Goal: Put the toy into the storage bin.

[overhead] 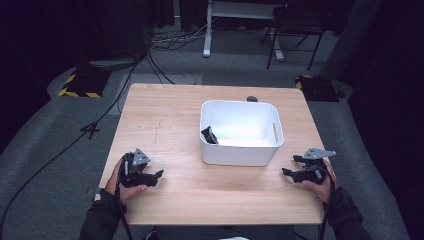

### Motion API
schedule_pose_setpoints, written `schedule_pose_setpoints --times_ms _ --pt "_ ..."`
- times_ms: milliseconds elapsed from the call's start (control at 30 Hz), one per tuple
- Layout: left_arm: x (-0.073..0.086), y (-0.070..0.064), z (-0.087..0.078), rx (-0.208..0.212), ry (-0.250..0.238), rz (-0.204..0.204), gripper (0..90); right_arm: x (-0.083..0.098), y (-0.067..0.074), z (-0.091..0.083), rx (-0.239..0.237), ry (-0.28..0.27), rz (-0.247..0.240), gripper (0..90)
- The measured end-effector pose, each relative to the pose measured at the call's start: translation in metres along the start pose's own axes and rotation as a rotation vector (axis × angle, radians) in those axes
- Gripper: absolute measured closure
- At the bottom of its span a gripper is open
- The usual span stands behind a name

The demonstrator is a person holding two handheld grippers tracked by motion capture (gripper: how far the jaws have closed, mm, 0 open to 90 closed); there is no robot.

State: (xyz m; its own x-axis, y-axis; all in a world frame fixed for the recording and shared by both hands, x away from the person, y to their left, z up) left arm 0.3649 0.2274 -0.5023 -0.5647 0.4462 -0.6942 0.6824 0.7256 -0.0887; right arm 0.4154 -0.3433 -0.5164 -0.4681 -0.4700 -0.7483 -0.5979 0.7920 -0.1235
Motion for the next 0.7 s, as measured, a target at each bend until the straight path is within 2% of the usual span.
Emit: schedule_pose_setpoints --times_ms 333,700 --pt "0.015 0.0 0.0 0.025 -0.008 -0.055 16.2 0.0 0.0 0.0 0.0 0.001 0.002 21.4" --pt "0.022 -0.002 0.0 0.02 0.004 -0.069 15.9 0.0 0.0 0.0 0.001 0.001 0.001 21.4"
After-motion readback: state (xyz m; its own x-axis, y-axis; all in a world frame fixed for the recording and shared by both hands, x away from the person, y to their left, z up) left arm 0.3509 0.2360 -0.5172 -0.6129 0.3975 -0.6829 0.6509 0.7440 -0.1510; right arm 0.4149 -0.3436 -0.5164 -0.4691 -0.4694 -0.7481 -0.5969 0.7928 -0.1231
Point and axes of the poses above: each handheld gripper's, and its own axes: z roughly forward along the jaws, x roughly out of its underside, y roughly to its left, the point moved 2 cm from there along z, roughly forward along the jaws, and after that the axes turned 10 degrees about x, right-handed, at the moved point
